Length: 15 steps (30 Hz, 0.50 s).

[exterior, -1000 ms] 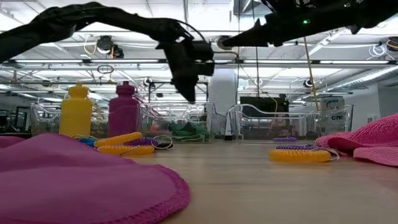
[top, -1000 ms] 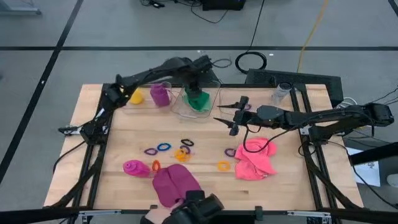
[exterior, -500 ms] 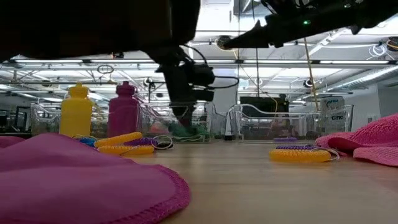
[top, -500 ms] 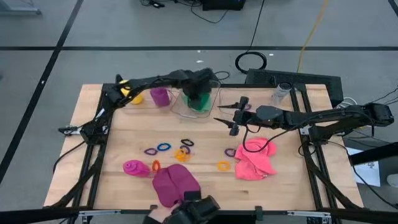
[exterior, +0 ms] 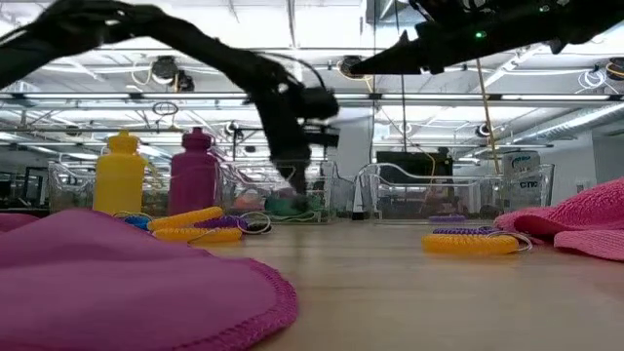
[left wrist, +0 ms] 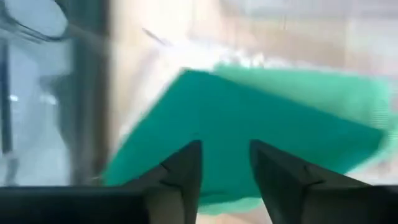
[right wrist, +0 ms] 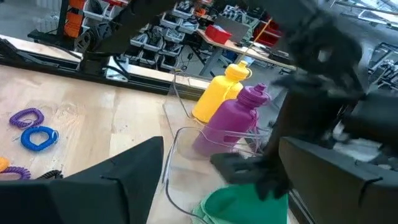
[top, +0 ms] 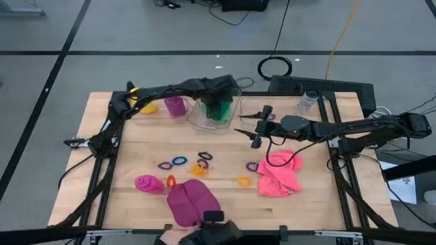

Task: Pick & Place Sports Items
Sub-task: Put the purple spring keychain into the right transparent bin

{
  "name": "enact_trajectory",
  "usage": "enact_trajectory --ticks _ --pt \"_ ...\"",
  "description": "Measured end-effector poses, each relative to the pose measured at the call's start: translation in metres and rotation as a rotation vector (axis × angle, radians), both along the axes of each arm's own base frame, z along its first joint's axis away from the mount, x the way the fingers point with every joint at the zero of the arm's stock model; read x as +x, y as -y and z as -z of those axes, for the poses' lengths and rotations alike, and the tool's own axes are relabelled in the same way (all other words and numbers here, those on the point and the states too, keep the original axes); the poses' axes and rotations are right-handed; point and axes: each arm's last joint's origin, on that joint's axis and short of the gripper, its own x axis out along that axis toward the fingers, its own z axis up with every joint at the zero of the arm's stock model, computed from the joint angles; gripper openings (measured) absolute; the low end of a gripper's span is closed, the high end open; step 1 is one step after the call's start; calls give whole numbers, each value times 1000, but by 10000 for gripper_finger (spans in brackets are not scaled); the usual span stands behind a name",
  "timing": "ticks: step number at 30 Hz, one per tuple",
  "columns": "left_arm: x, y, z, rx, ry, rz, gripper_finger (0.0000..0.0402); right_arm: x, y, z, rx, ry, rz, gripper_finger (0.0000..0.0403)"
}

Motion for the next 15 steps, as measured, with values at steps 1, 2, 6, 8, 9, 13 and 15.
enact_trajectory --ticks 1,2,6,8,9,13,15 --pt "-2 2 -11 -1 26 6 104 0 0 0 0 0 0 247" --pt "-5 4 -22 -7 56 13 101 0 0 0 0 0 0 247" --pt "-25 18 -76 -65 194 61 92 0 0 0 -10 -4 -1 247" --pt "-38 27 -103 -86 263 92 92 0 0 0 -33 -11 -3 247" --pt "-44 32 -116 -96 293 107 92 0 0 0 -43 -14 -4 247" --pt "-76 54 -164 -139 413 196 92 0 0 0 -49 -16 -4 247" --pt "-92 66 -183 -178 470 251 92 0 0 0 -48 -16 -4 247"
